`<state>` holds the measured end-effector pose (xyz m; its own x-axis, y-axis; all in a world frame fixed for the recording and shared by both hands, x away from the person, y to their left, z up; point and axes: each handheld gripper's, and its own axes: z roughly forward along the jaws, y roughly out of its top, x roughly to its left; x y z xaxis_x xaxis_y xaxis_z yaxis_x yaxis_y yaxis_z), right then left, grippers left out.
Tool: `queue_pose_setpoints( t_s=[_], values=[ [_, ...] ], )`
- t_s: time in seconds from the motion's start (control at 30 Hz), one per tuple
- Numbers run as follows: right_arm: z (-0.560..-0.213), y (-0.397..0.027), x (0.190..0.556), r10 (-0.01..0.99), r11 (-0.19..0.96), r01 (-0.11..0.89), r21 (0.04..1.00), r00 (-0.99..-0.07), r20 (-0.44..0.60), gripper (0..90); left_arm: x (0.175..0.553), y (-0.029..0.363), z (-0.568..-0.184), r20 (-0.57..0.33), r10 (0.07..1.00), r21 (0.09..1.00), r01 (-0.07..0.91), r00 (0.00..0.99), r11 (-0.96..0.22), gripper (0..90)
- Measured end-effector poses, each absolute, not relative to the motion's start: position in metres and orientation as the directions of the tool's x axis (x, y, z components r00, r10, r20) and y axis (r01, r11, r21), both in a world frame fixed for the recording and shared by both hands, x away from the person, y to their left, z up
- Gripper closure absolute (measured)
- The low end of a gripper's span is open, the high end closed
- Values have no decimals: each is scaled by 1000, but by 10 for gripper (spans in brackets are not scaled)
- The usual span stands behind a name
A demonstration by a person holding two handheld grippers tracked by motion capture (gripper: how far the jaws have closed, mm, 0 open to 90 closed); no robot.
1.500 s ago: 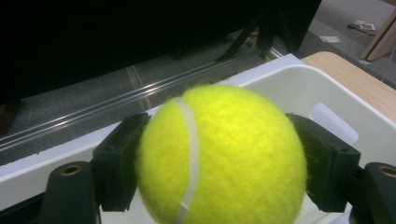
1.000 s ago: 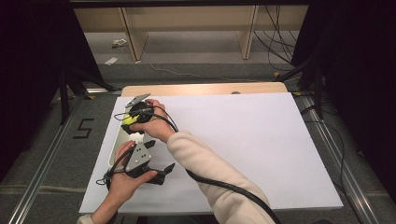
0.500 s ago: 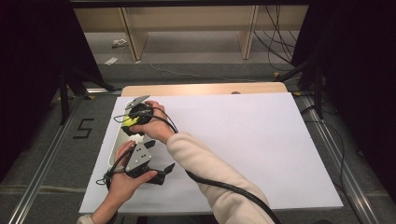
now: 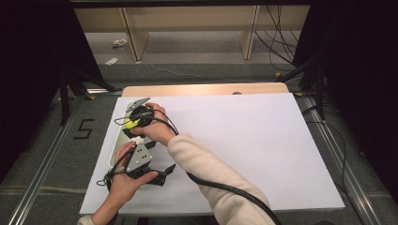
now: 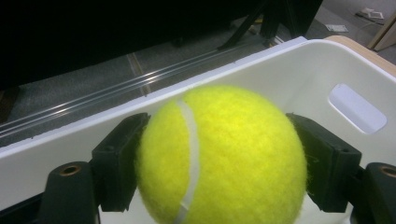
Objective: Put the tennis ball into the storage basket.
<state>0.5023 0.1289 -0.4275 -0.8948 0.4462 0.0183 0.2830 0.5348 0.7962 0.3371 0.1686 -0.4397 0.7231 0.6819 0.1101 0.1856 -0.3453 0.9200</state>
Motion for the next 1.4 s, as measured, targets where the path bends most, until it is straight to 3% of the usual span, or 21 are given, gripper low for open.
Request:
queue_pose_setpoints(
  t_s=[1.4],
  values=[
    [-414, 116, 500, 456, 509, 268, 818, -890, 7, 193, 338, 169, -440, 110, 684, 920, 187, 722, -346, 0]
  ],
)
